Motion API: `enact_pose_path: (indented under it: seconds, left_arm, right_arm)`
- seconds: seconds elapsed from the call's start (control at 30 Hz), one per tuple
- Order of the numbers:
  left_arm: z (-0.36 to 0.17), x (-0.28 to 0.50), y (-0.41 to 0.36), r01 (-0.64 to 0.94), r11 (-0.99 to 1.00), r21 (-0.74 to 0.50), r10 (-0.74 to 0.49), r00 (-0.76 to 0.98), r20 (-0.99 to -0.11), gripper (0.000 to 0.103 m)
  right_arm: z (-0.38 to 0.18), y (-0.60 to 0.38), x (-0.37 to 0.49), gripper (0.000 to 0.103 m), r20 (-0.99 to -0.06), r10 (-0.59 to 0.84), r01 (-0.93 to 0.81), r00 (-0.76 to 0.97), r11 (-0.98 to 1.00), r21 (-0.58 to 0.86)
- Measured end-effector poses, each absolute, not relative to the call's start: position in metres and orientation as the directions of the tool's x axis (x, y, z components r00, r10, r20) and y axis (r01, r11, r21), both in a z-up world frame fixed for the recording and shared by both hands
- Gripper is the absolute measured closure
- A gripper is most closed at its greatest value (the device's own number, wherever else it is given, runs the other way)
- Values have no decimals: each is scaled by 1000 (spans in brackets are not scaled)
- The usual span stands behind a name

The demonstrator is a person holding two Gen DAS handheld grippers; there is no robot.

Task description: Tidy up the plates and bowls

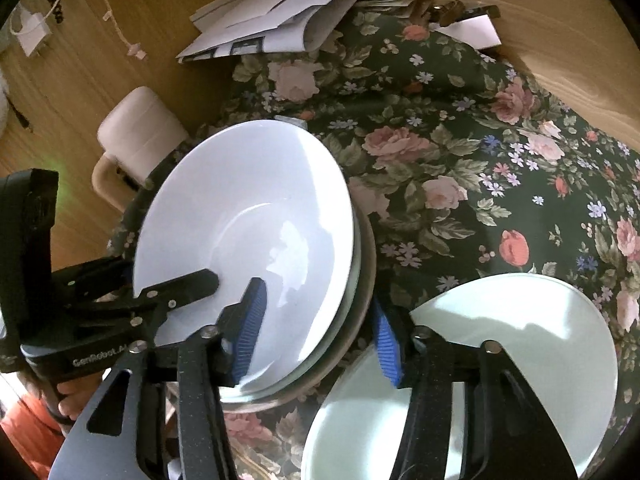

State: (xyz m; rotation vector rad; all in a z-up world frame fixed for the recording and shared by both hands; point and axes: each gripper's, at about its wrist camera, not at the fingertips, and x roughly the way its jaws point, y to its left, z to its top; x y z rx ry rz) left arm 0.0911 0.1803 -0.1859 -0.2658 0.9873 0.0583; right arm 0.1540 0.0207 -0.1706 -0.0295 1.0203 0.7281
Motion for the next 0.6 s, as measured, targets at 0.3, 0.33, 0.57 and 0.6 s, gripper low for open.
enact_pose_path:
  seconds: [0.3, 0.33, 0.57, 0.6]
  left_arm:
    - [-186, 90, 174, -176, 966, -190, -59, 565, -823, 62]
    - [-186, 90, 174, -179, 966, -188, -55, 566, -823, 62]
    - [-184, 94, 177, -224, 952, -209, -55, 547, -835, 62]
    - [-184, 95, 177, -226, 951, -209, -53, 547, -835, 62]
  right_arm:
    - [-174, 21, 157, 71, -785, 534, -553, 314, 775, 306]
    - [-174, 20, 157, 71, -785, 535, -551, 312, 775, 310]
    - [-172, 17, 158, 72, -774, 555, -528, 304, 775, 348]
    - [-172, 17, 158, 72, -773, 557, -527, 305, 774, 350]
